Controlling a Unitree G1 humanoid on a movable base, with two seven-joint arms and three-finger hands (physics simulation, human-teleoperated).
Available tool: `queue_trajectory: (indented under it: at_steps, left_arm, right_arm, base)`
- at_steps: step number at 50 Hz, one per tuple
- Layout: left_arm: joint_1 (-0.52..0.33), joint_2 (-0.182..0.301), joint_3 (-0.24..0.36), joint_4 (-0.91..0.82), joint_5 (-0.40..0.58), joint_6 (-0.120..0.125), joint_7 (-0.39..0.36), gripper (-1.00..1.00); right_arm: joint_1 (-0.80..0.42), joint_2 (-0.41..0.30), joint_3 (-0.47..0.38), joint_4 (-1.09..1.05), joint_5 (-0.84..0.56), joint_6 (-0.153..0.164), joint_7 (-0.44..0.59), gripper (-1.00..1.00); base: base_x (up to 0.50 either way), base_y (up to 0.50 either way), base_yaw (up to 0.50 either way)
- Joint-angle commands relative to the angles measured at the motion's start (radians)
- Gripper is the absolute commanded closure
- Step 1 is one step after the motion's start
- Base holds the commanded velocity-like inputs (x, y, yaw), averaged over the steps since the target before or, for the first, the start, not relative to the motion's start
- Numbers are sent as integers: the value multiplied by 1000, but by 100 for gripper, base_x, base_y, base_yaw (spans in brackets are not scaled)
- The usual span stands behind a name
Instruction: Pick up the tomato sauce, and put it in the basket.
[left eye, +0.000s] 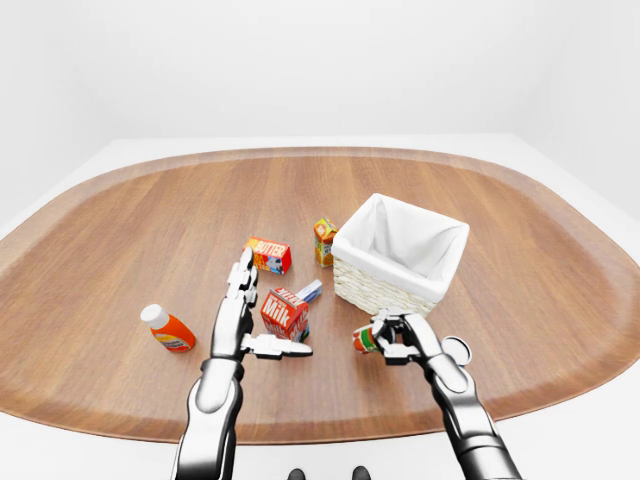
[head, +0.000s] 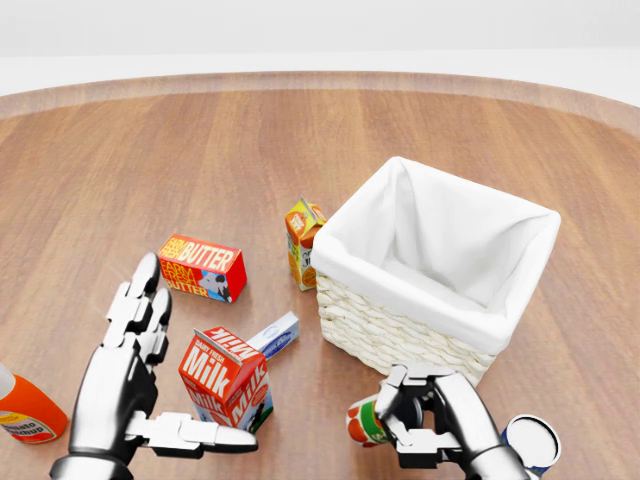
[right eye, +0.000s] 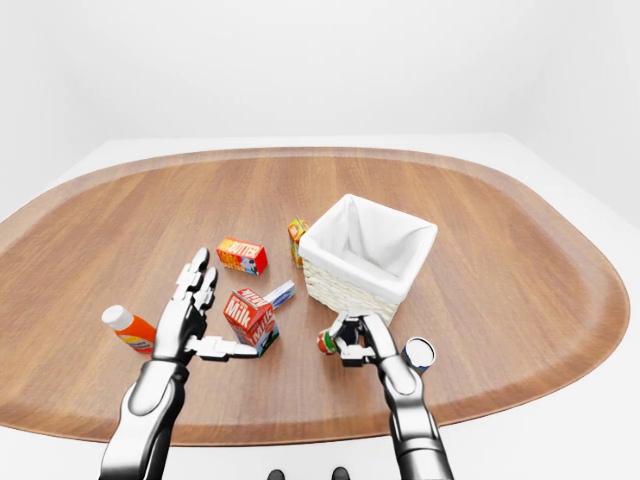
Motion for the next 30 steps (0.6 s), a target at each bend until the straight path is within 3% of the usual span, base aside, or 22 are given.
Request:
queue_trajectory:
  at_steps: [1,12,16,19,30]
  left_arm:
    - [1,0,-2,3,2,0,1,-100]
    - [2,0,-3,5,3,0,0,-100]
    - [3,0,-3,7,4,0,1,-100]
    - [3,0,-4,9,5,0,1,-100]
    - [5,-1,-6,9,6,0,1,-100]
  right_arm:
    - [59,8,-5,-204,14,0,29,62]
    - [133,22,1,-433,35,2,65,54]
    - [145,24,0,-483,41,28,72,55]
    - [158,26,-1,-547,49,67,80,55]
    - [142,22,-22,-638,59,143,84,54]
  base:
    - [0,0,0]
    - [0,0,0]
    - [0,0,0]
    - [0,0,0]
    - [0,0,0]
